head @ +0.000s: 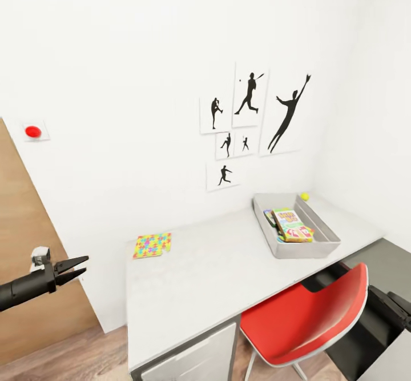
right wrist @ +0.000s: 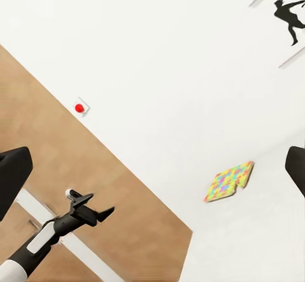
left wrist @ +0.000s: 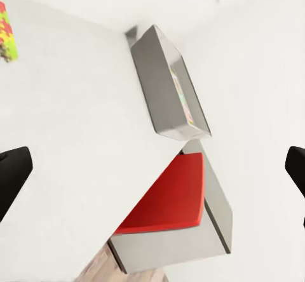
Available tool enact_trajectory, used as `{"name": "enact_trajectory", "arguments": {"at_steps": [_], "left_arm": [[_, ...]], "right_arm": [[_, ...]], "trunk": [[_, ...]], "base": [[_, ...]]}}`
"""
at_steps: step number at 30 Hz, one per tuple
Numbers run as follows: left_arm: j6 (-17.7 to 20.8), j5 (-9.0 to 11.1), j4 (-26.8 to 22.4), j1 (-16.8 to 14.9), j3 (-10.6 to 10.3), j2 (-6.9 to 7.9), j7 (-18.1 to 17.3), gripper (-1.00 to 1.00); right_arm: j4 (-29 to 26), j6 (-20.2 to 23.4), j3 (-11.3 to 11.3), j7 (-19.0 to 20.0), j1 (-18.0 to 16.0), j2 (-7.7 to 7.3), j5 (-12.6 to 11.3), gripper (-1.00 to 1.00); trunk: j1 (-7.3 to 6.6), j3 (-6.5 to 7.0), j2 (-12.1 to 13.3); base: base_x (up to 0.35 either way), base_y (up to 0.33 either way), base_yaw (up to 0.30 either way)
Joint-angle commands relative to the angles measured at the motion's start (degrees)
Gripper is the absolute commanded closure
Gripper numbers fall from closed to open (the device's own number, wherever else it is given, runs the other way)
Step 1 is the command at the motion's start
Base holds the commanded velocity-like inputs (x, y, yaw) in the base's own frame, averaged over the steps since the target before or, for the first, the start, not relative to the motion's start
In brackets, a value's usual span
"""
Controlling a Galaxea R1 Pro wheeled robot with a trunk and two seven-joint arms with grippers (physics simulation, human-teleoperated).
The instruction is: Put all the toys in the child's room - the three board games (two on the bed and one on the table), the two jigsaw puzzles on the table, and the tennis ball on the table - inside the toy box on the table in the child's room.
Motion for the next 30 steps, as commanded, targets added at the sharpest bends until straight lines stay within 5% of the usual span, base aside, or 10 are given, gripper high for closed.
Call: {"name": "enact_trajectory", "arguments": {"at_steps": [1,22,30], "left_arm": [[0.25,0.01,0.05,-0.07,0.0,0.0,-0.16,-1.0],[0.07,-0.03,0.14,0.09,0.33,0.09,-0.16,-1.0],[0.0,-0.03,0.14,0.1,0.35,0.09,-0.16,-1.0]], "right_arm": [[-0.06,0.47,0.0,-0.09,0.02,-0.02,-0.31,-1.0],[-0.06,0.47,0.0,-0.12,0.02,-0.02,-0.31,-1.0],[-0.03,0.44,0.0,0.0,0.02,0.03,-0.31,-1.0]], "trunk": [[0.04,-0.12,-0.13],[0.04,-0.12,-0.13],[0.04,-0.12,-0.13]], "base": [[-0.009,0.286,0.285],[0.035,0.071,0.288],[0.083,0.039,0.054]]}}
